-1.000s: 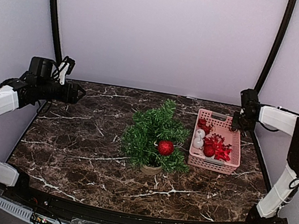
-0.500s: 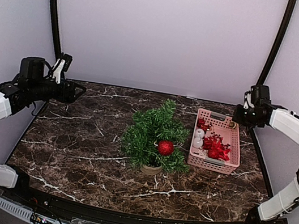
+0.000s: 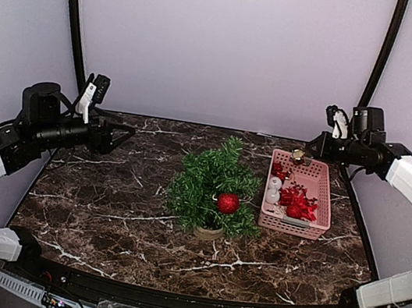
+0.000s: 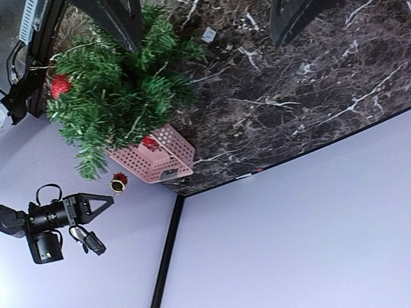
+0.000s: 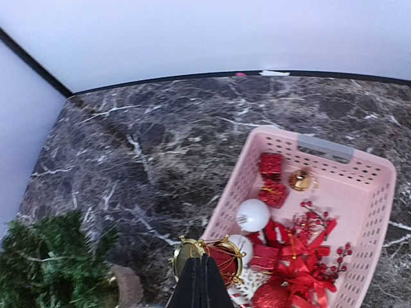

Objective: Decorate the small christmas tree
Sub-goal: Pick up the ornament drum from the bin, then pass from the right arm to the left

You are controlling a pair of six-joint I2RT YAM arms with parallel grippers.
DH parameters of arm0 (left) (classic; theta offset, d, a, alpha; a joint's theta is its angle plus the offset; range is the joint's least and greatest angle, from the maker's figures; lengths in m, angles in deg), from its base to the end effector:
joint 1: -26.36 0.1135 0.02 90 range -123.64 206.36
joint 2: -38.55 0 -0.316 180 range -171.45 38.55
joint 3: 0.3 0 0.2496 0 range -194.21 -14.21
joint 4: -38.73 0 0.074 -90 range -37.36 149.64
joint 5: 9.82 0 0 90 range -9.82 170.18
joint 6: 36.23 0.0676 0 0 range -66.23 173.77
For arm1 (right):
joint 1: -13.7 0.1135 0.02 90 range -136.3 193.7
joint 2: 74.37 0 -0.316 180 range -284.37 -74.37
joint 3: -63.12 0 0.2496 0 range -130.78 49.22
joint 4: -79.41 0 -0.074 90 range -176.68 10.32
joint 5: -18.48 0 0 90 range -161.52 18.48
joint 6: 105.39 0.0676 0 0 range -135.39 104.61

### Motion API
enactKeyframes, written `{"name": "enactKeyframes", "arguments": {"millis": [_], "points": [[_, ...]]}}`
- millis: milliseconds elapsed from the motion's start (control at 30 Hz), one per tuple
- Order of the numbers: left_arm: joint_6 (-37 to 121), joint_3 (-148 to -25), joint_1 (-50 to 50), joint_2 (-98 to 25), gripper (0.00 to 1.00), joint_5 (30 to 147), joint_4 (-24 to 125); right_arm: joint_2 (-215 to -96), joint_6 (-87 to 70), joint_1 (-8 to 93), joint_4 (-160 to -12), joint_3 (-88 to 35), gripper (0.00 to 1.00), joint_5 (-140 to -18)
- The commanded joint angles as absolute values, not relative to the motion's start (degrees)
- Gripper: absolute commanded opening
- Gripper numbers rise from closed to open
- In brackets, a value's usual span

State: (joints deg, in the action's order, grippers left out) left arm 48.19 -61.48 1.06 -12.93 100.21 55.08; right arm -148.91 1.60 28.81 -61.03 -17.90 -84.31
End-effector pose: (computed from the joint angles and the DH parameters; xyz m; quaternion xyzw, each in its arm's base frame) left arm 0.1762 -0.1089 0.3869 0.2399 0.7049 -0.2995 0.5966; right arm 0.2867 0.0929 0.3699 -0.0387 0.8744 0.2250 0.4280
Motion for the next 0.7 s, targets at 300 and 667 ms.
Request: {"name": "enactKeyframes", "arguments": {"millis": [300, 667], "points": [[39.6, -66.8, -11.8, -13.7, 0.69, 100.4, 48.4, -142.0, 1.4, 45.2, -60.4, -26.1, 0.00, -100.6], [34.4, -69.4, -21.5, -20.2, 0.81, 103.7, 38.5, -146.7, 2.4, 56.8, -68.0, -32.9, 0.00, -108.3]]}}
